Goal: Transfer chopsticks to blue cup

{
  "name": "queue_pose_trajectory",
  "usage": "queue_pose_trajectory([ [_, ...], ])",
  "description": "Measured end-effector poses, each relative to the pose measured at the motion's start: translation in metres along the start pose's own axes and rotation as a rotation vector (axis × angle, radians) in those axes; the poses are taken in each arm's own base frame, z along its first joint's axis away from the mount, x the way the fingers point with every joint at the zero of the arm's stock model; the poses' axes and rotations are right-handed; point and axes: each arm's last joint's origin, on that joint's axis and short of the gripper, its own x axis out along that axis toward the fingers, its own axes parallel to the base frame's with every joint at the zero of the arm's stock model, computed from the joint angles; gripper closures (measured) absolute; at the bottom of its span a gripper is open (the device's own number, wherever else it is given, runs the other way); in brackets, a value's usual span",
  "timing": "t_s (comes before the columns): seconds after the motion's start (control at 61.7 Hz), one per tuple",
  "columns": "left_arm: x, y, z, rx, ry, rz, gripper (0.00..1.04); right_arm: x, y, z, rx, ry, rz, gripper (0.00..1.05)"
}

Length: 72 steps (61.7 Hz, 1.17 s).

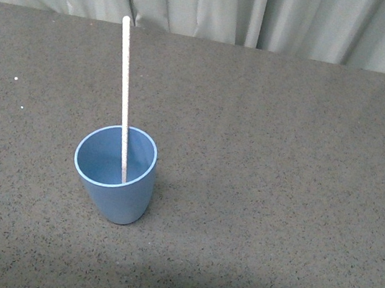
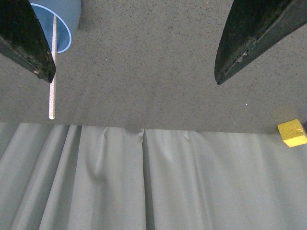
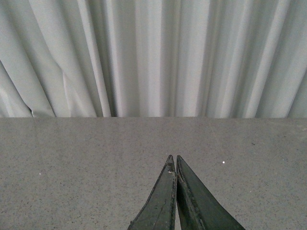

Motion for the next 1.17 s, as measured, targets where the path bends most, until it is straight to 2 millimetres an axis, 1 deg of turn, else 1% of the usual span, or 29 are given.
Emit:
queue_pose_trajectory([
  [0.13, 0.0, 0.0, 0.0, 0.0, 0.0, 0.0, 0.07, -0.002, 0.0, 0.0, 0.0, 0.001, 0.0, 1.04],
  [0.195, 0.0, 0.0, 0.0, 0.0, 0.0, 0.0, 0.07, -0.01, 0.0, -0.005, -0.001, 0.035, 0.001, 1.04],
  [0.243, 0.0, 0.0, 0.0, 0.0, 0.0, 0.0, 0.07, -0.012, 0.0, -0.003, -0.001, 0.008, 0.002, 1.04],
  [0.47, 0.0, 0.0, 0.0, 0.0, 0.0, 0.0, 0.07, -0.012, 0.0, -0.003, -0.002, 0.006, 0.002, 1.03],
  [0.649, 0.0, 0.0, 0.0, 0.0, 0.0, 0.0, 0.07, -0.012, 0.0, -0.003, -0.002, 0.006, 0.002, 0.74],
  [0.681, 0.0, 0.0, 0.0, 0.0, 0.0, 0.0, 0.07, -0.012, 0.0, -0.003, -0.002, 0.006, 0.002, 0.67],
  [0.762, 0.0, 0.0, 0.0, 0.0, 0.0, 0.0, 0.07, -0.012, 0.0, -0.003, -0.002, 0.006, 0.002, 0.54],
  [0.795, 0.0, 0.0, 0.0, 0.0, 0.0, 0.0, 0.07, -0.012, 0.0, -0.003, -0.002, 0.006, 0.002, 0.47],
  [0.876, 0.0, 0.0, 0.0, 0.0, 0.0, 0.0, 0.07, -0.012, 0.0, -0.003, -0.002, 0.006, 0.002, 0.34],
  [0.989, 0.0, 0.0, 0.0, 0.0, 0.0, 0.0, 0.07, -0.012, 0.0, -0.003, -0.002, 0.006, 0.002, 0.08],
  [1.005, 0.0, 0.0, 0.0, 0.0, 0.0, 0.0, 0.07, -0.012, 0.0, -0.003, 0.0, 0.006, 0.002, 0.07],
  [1.07, 0.0, 0.0, 0.0, 0.0, 0.0, 0.0, 0.07, -0.012, 0.0, -0.003, -0.002, 0.006, 0.002, 0.1],
  [1.168, 0.0, 0.0, 0.0, 0.0, 0.0, 0.0, 0.07, -0.012, 0.0, -0.003, -0.001, 0.006, 0.002, 0.09],
])
